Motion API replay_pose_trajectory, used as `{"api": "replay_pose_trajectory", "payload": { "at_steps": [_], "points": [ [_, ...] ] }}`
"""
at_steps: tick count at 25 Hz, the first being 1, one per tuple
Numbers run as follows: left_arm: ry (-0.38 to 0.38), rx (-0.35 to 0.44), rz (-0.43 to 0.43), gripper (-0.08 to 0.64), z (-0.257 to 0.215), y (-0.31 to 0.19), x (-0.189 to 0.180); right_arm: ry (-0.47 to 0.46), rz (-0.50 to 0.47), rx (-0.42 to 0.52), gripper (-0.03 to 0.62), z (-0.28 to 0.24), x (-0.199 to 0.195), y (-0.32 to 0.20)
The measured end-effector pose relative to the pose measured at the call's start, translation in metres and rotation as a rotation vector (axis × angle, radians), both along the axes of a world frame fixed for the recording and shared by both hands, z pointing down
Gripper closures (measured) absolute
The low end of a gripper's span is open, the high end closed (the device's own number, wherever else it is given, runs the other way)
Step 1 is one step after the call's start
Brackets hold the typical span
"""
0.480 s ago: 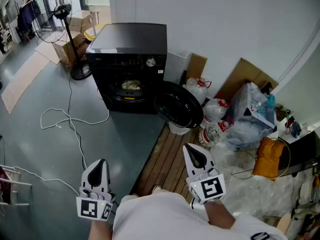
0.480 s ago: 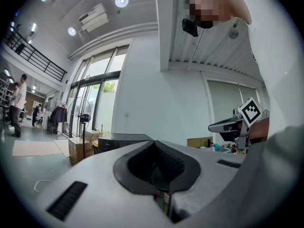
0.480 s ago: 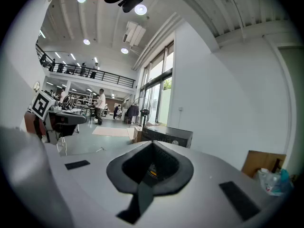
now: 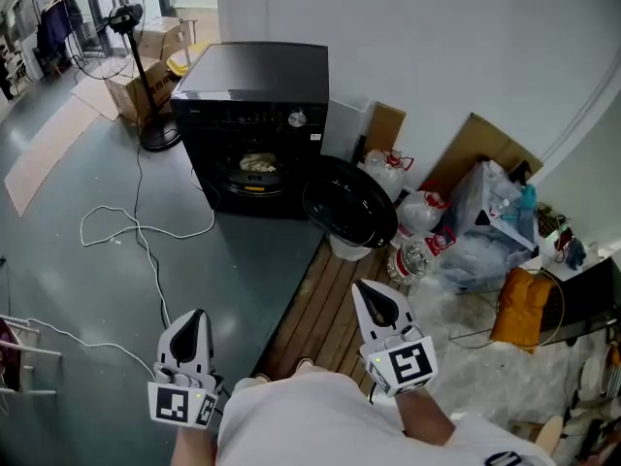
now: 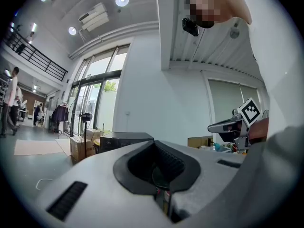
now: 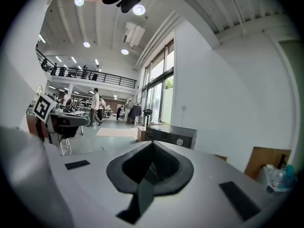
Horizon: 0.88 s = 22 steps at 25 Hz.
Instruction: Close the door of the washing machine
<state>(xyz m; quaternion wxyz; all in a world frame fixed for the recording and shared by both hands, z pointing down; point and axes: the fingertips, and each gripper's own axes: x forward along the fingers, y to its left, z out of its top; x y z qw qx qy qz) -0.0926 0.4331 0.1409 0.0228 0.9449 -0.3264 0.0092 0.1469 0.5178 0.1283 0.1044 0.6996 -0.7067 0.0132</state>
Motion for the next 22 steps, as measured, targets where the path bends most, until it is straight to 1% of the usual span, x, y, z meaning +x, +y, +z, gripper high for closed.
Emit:
{"api": "replay_pose_trajectory", "payload": {
  "at_steps": [4,5,6,7,8,9,14,19,22],
  "points": [
    [-0.006,-0.010,-0.001,0.557,0.005,0.002,0.001,-0.024,0.008,0.018,0.593,0.001,0.008,-0.001],
    [-0.007,-0.012,-0.003,0.557,0.006,0.002,0.001,-0.025,0.006,0.016,0.538,0.002,0.011,-0.001],
    [-0.009,-0.014,-0.004,0.557,0.007,0.002,0.001,-0.026,0.006,0.011,0.464,0.003,0.015,-0.002],
    [-0.010,-0.016,-0.005,0.557,0.008,0.003,0.003,-0.025,0.009,0.005,0.418,0.005,0.021,-0.002],
    [-0.012,-0.018,-0.006,0.557,0.009,0.003,0.005,-0.024,0.013,-0.001,0.392,0.006,0.028,-0.003],
    [-0.014,-0.019,-0.007,0.557,0.010,0.003,0.007,-0.021,0.018,-0.007,0.380,0.007,0.035,-0.002],
    [-0.027,-0.028,-0.016,0.557,0.012,0.005,0.022,-0.014,0.035,-0.023,0.353,0.015,0.062,0.002],
    [-0.047,-0.011,-0.039,0.557,0.005,0.009,0.034,-0.032,0.003,-0.042,0.342,0.028,0.070,0.006],
    [-0.043,-0.005,-0.052,0.557,0.001,0.006,0.040,-0.039,0.004,-0.049,0.339,0.036,0.079,0.004]
  ]
}}
